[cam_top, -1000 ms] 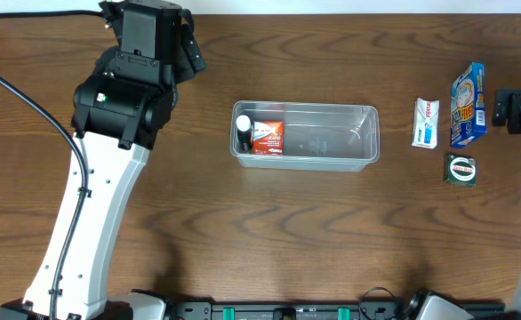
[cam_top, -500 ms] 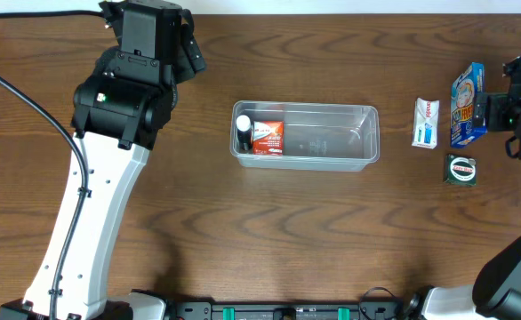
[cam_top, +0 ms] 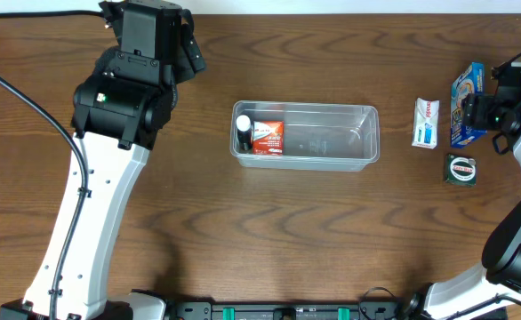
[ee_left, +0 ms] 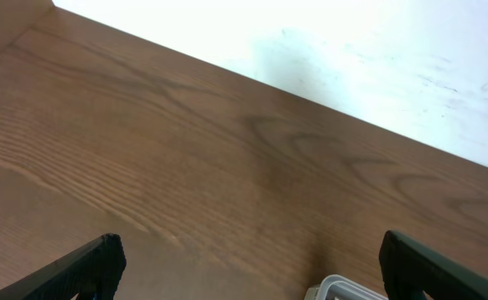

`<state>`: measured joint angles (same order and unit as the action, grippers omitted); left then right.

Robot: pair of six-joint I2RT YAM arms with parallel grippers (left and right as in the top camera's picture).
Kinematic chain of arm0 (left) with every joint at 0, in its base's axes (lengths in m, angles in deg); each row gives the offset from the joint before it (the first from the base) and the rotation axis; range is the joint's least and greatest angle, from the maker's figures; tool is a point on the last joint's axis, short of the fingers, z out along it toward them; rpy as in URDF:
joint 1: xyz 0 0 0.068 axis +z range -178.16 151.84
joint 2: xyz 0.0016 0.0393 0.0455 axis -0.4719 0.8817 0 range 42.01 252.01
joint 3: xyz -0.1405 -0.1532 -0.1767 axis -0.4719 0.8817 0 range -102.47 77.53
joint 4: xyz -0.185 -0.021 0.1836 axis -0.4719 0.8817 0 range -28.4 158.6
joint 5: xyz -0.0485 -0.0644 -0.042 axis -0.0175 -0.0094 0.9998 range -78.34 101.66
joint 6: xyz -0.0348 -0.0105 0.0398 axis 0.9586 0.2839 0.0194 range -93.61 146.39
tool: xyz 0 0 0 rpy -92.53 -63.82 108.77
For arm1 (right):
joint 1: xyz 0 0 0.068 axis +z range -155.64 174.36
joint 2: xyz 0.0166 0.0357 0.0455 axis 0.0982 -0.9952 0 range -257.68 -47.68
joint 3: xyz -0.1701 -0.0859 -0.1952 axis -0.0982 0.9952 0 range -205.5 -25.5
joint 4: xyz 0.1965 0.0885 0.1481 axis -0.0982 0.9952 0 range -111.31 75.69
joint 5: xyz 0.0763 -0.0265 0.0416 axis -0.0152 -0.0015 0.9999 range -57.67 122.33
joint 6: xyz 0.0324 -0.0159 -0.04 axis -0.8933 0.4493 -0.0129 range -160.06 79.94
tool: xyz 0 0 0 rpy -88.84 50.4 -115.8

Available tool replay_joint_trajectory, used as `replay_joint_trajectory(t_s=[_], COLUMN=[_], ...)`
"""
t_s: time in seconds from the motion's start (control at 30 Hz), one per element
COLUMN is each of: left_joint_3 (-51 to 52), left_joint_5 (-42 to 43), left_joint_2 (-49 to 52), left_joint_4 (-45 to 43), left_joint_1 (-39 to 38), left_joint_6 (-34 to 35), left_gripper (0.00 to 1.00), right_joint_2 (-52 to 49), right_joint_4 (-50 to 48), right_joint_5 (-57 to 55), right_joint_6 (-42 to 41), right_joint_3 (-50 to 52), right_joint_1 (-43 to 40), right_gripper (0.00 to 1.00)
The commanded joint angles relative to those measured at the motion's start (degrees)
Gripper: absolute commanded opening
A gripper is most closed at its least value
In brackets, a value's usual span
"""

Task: Pack container
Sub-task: 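Lower the right gripper and close it on the Kool Fever box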

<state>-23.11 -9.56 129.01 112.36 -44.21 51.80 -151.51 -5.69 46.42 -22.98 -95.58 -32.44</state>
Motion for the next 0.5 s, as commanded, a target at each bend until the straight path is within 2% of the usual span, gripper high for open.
replay_joint_trajectory(t_s=[0.0,0.07,0.27,0.33,0.47], left_joint_3=[-0.42,-0.42,-0.42,-0.42,-0.42], left_joint_5=[-0.94,-0.94,-0.94,-0.94,-0.94], left_joint_2=[-0.15,-0.15,-0.15,-0.15,-0.15], left_joint_4=[0.00,0.00,0.00,0.00,0.00], left_joint_1=[0.24,0.24,0.24,0.24,0.24], left_joint_6=[-0.79,-0.79,-0.79,-0.76,-0.79], left_gripper=[0.98,0.98,0.98,0.98,0.98], right_joint_2=[-0.44,-0.44,-0.46,-0.46,-0.48], right_joint_4=[-0.15,-0.04,0.02,0.00,0.00], right_joint_5=[1.18,1.16,1.18,1.16,1.16], right_joint_6=[-0.85,-1.90,-3.39,-3.41,-7.48], right_joint_3=[-0.72,-0.72,-0.68,-0.68,-0.66], right_joint_1=[0.44,0.48,0.52,0.52,0.52], right_gripper=[0.64,0.53,0.56,0.59,0.61])
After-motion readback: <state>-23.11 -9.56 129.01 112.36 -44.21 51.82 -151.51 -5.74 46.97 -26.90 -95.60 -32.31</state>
